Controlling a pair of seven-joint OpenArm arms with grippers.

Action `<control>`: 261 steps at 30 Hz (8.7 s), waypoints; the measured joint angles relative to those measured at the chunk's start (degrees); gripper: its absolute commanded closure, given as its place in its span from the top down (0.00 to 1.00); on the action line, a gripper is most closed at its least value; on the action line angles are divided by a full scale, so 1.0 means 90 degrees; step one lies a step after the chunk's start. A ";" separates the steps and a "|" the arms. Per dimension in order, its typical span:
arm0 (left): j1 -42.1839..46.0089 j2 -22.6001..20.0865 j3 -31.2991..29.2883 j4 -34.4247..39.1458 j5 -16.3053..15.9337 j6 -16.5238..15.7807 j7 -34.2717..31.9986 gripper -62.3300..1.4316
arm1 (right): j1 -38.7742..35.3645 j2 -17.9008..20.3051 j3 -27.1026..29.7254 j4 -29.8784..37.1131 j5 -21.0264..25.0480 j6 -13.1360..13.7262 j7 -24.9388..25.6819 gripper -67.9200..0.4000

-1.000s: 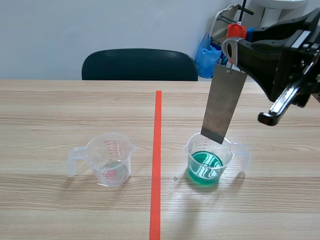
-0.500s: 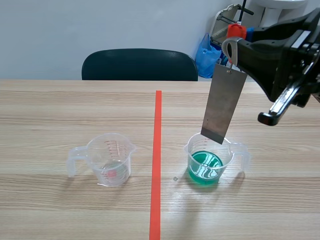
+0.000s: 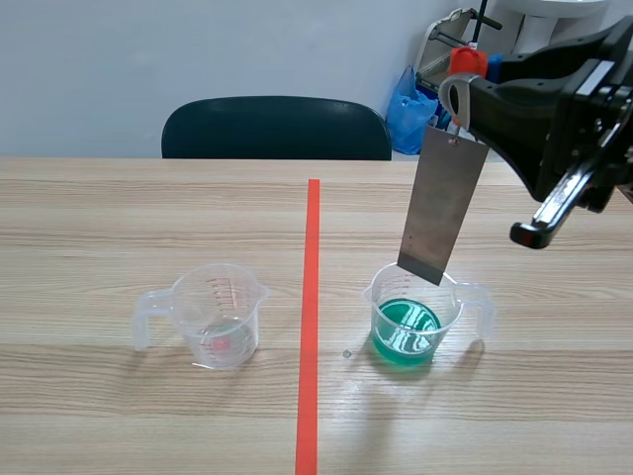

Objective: Do the redox reaction experiment

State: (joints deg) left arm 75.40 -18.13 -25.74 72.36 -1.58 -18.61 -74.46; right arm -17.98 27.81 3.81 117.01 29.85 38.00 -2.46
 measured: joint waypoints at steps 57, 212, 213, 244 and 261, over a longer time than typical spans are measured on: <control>0.0000 0.0000 0.0000 0.0000 0.0000 0.0015 0.0000 1.00 | 0.2790 -0.1258 -0.3303 -0.1093 -0.0007 0.0182 -0.1054 0.02; 0.0000 0.0000 0.0000 0.0000 0.0027 0.0015 -0.0282 1.00 | 0.3266 -0.2489 -0.4022 -0.2511 -0.0670 0.0163 -0.1144 0.02; 0.0000 0.0000 0.0000 0.0000 0.0027 0.0015 -0.0282 1.00 | 0.3266 -0.2489 -0.4022 -0.2511 -0.0670 0.0163 -0.1144 0.02; 0.0000 0.0000 0.0000 0.0000 0.0121 0.0015 -0.0282 1.00 | 0.3264 -0.2492 -0.4022 -0.3643 -0.1304 0.0163 -0.0163 0.02; 0.0000 0.0000 0.0000 0.0000 0.0121 0.0015 -0.0282 1.00 | 0.3266 -0.2494 -0.4245 -0.4439 -0.2841 0.0165 0.1554 0.02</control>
State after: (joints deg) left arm 75.40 -18.13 -25.74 72.36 -0.49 -18.48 -76.99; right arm 11.42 5.37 -34.39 77.06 4.27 39.48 11.53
